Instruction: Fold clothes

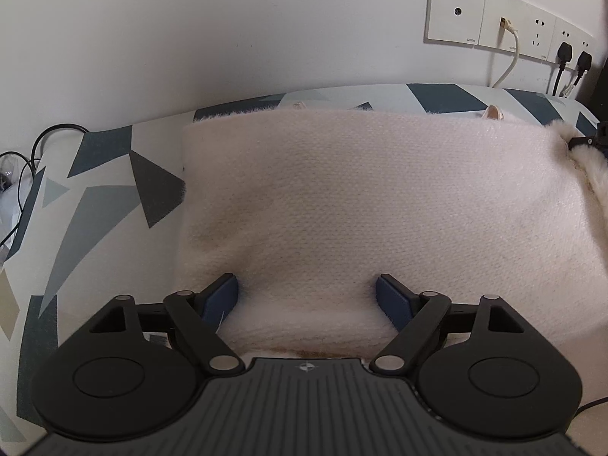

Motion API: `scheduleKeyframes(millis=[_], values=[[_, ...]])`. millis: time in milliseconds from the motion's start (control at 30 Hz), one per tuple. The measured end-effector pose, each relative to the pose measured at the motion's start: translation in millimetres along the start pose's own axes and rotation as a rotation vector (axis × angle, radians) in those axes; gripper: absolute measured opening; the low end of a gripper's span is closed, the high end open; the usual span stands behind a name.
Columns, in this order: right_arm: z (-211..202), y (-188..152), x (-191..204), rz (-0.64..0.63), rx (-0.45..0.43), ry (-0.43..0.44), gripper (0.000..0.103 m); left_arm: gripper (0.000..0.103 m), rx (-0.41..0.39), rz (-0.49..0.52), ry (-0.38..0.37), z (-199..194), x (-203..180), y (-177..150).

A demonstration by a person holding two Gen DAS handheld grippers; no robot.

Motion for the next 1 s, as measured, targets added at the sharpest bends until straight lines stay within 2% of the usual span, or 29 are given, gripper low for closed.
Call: scheduleKeyframes(millis=[33, 67, 100, 233, 300, 400, 433, 467, 600, 633, 667, 733, 833, 867, 933, 1000], values=[[-1, 1, -3, 0.032, 0.001, 0.025, 0.02, 0.084, -0.001, -0.001, 0.001, 0, 0, 0], [-1, 3, -6, 0.064, 0.003, 0.05, 0.011, 0.084, -0.002, -0.002, 0.002, 0, 0, 0], [-2, 4, -9, 0.098, 0.003, 0.077, 0.007, 0.084, -0.003, -0.003, 0.002, 0, 0, -1], [-11, 12, -19, 0.259, -0.014, 0.212, 0.002, 0.085, -0.003, -0.001, 0.005, 0, 0, 0], [-22, 16, -31, 0.408, -0.055, 0.312, 0.001, 0.086, -0.004, -0.002, 0.004, 0, 0, 0], [-38, 15, -44, 0.548, -0.102, 0.389, 0.0, 0.086, -0.007, -0.007, 0.004, 0, 1, 0], [-42, 14, -46, 0.559, -0.104, 0.401, 0.0, 0.086, -0.006, -0.008, 0.005, 0, 1, 0], [-46, 13, -48, 0.562, -0.105, 0.406, 0.0, 0.087, -0.006, -0.008, 0.005, 0, 1, 0], [-54, 6, -49, 0.453, -0.093, 0.324, 0.002, 0.089, -0.004, -0.011, 0.007, 1, 2, 0], [-59, 5, -45, 0.395, -0.094, 0.3, 0.008, 0.089, -0.004, -0.011, 0.008, 1, 2, 0], [-64, 2, -40, 0.364, -0.087, 0.301, 0.019, 0.09, -0.004, -0.008, 0.009, 1, 2, 0], [-75, -6, -31, 0.307, -0.073, 0.302, 0.026, 0.09, -0.007, -0.003, 0.012, 1, 2, 0], [-95, -35, -23, 0.287, -0.049, 0.28, 0.028, 0.092, -0.009, -0.003, 0.016, 1, 2, 0], [-102, -46, -19, 0.276, -0.044, 0.266, 0.033, 0.092, -0.009, -0.002, 0.017, 2, 2, 0], [-114, -71, -7, 0.248, -0.023, 0.251, 0.036, 0.093, -0.009, 0.003, 0.02, 2, 2, 1], [-121, -94, 2, 0.271, 0.007, 0.261, 0.043, 0.094, -0.01, 0.011, 0.023, 2, 2, 1]])
Point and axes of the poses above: each gripper's, at about its wrist camera, not at the fingertips, and z roughly the way its jaws point, x to its left, y to its top, the point moved 3 cm from there along z, roughly the way its jaws point, and after that the axes turned 13 degrees about y, right-handed, at the moved point
